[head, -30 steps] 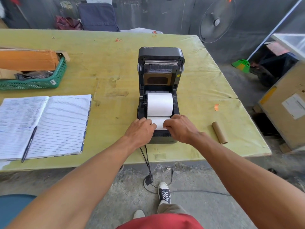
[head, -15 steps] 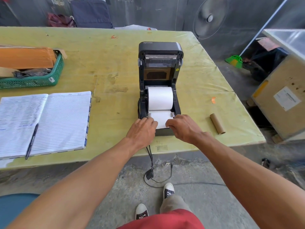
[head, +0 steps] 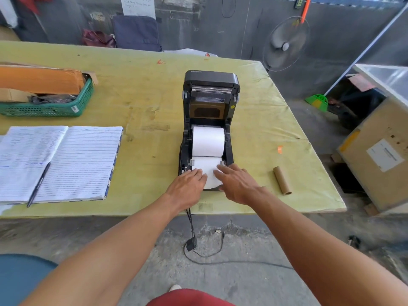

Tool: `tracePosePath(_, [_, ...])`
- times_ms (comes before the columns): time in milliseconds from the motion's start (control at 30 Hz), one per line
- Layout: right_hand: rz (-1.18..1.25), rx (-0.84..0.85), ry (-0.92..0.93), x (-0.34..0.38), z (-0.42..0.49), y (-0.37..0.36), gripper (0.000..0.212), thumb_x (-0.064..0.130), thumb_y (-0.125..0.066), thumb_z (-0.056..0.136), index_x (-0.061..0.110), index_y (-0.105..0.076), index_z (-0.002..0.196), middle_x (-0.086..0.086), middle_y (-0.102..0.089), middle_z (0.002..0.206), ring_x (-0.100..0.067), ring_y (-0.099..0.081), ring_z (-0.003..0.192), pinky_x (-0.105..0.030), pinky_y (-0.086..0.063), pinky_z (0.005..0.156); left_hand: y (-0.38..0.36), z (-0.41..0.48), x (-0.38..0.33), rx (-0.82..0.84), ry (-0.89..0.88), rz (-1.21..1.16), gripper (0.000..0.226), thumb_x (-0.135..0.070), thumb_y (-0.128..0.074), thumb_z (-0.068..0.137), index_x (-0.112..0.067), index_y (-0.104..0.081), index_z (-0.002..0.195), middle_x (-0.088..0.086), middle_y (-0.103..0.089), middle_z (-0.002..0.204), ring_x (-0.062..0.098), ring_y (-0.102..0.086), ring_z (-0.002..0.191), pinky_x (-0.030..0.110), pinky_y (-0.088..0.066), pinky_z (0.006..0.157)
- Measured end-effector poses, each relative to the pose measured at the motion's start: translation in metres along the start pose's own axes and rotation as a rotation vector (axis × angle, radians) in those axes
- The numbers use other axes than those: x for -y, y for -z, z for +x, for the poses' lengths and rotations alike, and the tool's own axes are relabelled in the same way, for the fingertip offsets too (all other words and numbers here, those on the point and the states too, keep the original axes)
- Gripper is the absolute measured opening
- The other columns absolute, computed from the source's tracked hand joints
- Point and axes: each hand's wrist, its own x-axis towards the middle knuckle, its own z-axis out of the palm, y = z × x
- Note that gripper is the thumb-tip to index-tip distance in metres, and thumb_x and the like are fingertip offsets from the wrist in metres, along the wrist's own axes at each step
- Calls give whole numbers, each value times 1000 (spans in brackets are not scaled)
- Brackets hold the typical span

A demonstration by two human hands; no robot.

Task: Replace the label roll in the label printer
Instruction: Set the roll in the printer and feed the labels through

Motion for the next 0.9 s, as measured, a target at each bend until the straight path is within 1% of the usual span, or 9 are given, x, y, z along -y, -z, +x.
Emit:
tracePosePath(67, [-15,-10,27,1,-1,-1,25,20,-48,102,12,-54,125,-5,-55,137,-30,-47,121,-49,-47,93,1,-1,-1,19,20,-18,53,-2,-34,95,-3,-32,147,21,-35,152,29,-32,142,41,-22,119])
tracePosePath(100, [-13,-11,42,1,-3,-1,22,15,-46,101,12,-57,120,-5,-57,132,-30,-48,119,-48,-47,92,2,-2,-2,28,25,-21,53,-2,-34,95,-4,-31,148,20,-34,153,28,-31,142,41,-21,119])
tracePosePath(233, [20,-41,89,-2,-10,-6,22,9,-40,99,12,-56,115,-4,-58,125,-30,-51,114,-44,-46,89,3,-7,-6,47,29,-18,54,-4,-35,96,-6,-28,149,18,-32,155,26,-29,143,40,-18,120])
tracePosePath(333, [39,-53,100,-1,-13,-11,28,11,-40,100,11,-54,124,-6,-56,133,-31,-50,117,-43,-46,90,4,-10,-9,66,35,-19,54,-4,-36,97,-6,-26,150,17,-30,156,26,-26,144,39,-17,120])
tracePosePath(533, [26,-71,87,6,-19,-23,40,21,-44,102,10,-46,141,-10,-44,150,-33,-44,128,-49,-46,98,2,-17,-11,81,57,-40,53,-3,-35,98,-8,-26,150,16,-27,157,25,-24,145,36,-17,120])
tracePosePath(700, [21,50,74,4,-24,-25,58,56,-37,97,17,-57,136,-12,-23,164,-34,-27,145,-53,-37,109,-4,-22,-16,74,70,-84,57,-26,-42,93,-1,-37,144,20,-29,155,27,-24,145,30,-12,116])
tracePosePath(800, [175,-40,55,0,-25,-24,50,48,-35,101,17,-64,128,-9,-46,153,-31,-41,139,-51,-42,106,1,-23,-16,73,77,-106,58,-31,-39,85,3,-56,130,24,-46,144,30,-40,137,31,-22,113])
tracePosePath(867, [192,-127,51,-1,-21,-25,34,26,-40,102,13,-68,114,-6,-65,131,-29,-56,124,-44,-48,99,3,-20,-16,33,64,-115,47,-26,-34,85,0,-70,102,21,-66,119,30,-58,117,38,-42,107])
tracePosePath(900, [156,-156,43,-1,-17,-26,28,16,-42,100,13,-69,108,-4,-69,120,-29,-60,115,-39,-49,94,5,-18,-15,14,58,-123,40,-21,-34,86,-1,-69,90,17,-70,104,30,-64,105,41,-50,97])
